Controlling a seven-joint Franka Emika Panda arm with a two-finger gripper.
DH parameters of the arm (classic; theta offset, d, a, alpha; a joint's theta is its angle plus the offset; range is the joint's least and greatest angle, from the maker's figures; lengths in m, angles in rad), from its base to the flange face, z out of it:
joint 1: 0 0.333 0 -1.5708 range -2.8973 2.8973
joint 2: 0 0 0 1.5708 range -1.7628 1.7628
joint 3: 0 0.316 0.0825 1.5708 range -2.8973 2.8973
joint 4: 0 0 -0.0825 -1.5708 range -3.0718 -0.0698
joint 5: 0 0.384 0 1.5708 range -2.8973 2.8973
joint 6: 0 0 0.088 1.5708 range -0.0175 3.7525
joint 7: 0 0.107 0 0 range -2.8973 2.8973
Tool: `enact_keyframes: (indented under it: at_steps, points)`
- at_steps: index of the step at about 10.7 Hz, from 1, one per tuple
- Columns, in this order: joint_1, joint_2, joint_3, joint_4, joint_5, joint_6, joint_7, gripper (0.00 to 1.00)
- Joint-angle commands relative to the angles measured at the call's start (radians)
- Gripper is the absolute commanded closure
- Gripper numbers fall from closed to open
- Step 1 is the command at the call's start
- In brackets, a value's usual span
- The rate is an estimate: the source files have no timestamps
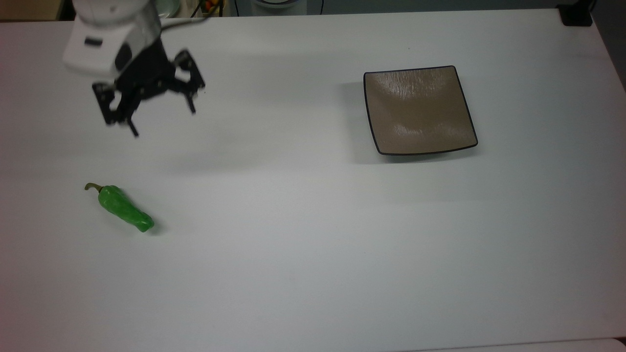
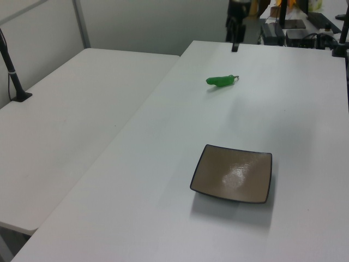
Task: Chili peppers are placed on a ceramic plate
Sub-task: 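Move the gripper over the green chili pepper and lower it, then close the gripper around the green chili pepper's body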
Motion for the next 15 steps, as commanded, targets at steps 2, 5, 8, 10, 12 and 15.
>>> enact_keyframes:
  at_steps: [2, 5, 8, 10, 12, 15]
  points:
    - [-0.025, 0.161, 0.008, 0.040, 0.004, 0.233, -0.046, 0.00]
    - [-0.042, 0.256, 0.008, 0.046, -0.060, 0.385, -0.044, 0.00]
    - [-0.044, 0.313, 0.002, 0.045, -0.097, 0.477, -0.043, 0.00]
    - [-0.050, 0.342, -0.001, 0.048, -0.126, 0.482, -0.043, 0.00]
    - [-0.050, 0.357, -0.001, 0.048, -0.133, 0.488, -0.043, 0.00]
    - [-0.050, 0.376, -0.003, 0.045, -0.166, 0.529, -0.035, 0.20]
